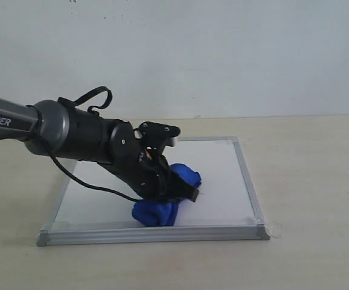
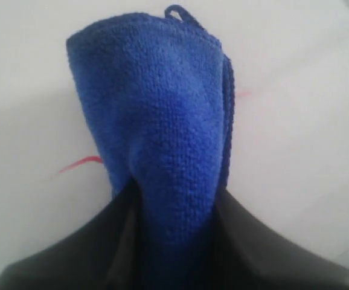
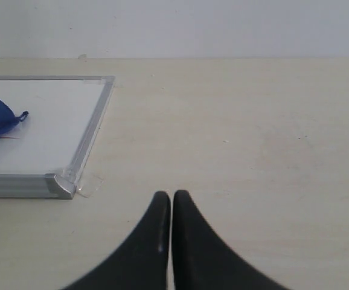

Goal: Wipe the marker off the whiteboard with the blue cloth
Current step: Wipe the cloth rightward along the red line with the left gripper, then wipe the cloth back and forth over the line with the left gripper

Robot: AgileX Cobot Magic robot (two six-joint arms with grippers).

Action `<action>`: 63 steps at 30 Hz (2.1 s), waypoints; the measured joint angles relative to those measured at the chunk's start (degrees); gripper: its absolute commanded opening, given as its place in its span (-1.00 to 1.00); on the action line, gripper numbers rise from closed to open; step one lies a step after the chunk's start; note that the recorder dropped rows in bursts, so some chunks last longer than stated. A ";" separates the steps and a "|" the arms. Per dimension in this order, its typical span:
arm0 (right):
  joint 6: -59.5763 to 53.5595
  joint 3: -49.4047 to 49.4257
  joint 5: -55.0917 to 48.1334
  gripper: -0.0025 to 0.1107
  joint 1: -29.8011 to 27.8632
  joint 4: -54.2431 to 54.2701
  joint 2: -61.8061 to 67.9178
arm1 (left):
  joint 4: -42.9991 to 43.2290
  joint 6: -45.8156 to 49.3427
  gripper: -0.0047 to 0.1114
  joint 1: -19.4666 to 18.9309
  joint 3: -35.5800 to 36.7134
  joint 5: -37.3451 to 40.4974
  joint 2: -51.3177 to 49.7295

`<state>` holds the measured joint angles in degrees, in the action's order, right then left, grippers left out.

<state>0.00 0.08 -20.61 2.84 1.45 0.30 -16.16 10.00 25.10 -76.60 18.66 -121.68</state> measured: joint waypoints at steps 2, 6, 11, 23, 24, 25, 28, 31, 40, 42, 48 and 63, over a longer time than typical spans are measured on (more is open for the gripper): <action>0.00 0.00 0.00 -0.93 0.00 0.00 0.00 | 0.73 0.00 -0.85 -3.47 -0.16 0.00 -0.26; 0.00 0.00 0.00 -0.93 0.00 0.00 0.00 | 2.84 0.00 -0.85 -8.81 -0.26 0.00 -0.26; 0.00 0.00 0.00 -0.93 0.00 0.00 0.00 | 2.38 0.00 -0.85 -7.76 -0.50 -0.94 -1.13; 0.00 0.00 0.00 -0.93 0.00 0.00 0.00 | 1.64 0.10 -0.85 6.20 -2.33 -2.86 -2.28; 0.00 0.00 0.00 -0.93 0.00 0.00 0.00 | 1.78 0.10 -0.85 6.08 -2.33 -2.86 -2.28; 0.00 0.00 0.00 -0.93 0.00 0.00 0.00 | 1.78 0.10 -0.85 5.65 -2.33 -2.76 -2.28; 0.00 0.00 0.00 -0.93 0.00 0.00 0.00 | 1.78 -0.43 -0.85 2.46 -2.41 -2.09 -2.28; 0.00 0.00 0.00 -0.93 0.00 0.00 0.00 | 1.92 -0.88 -0.85 -2.68 -2.55 -0.99 -2.28; 0.00 0.00 0.00 -0.93 0.00 0.00 0.00 | 2.39 -1.00 -0.85 -10.47 -2.90 2.30 -2.06; 0.00 0.00 0.00 -0.93 0.00 0.00 0.00 | 2.19 -1.00 -0.85 -9.80 -2.88 2.30 -2.06; 0.00 0.00 0.00 -0.93 0.00 0.00 0.00 | 2.09 -1.00 -0.85 -3.35 -2.88 1.40 -2.06; 0.00 0.00 0.00 -0.93 0.00 0.00 0.00 | 1.31 0.17 -0.85 3.45 -2.76 -1.55 -2.26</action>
<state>0.00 0.08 -20.61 2.84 1.45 0.30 -14.85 10.17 28.56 -79.36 17.11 -123.93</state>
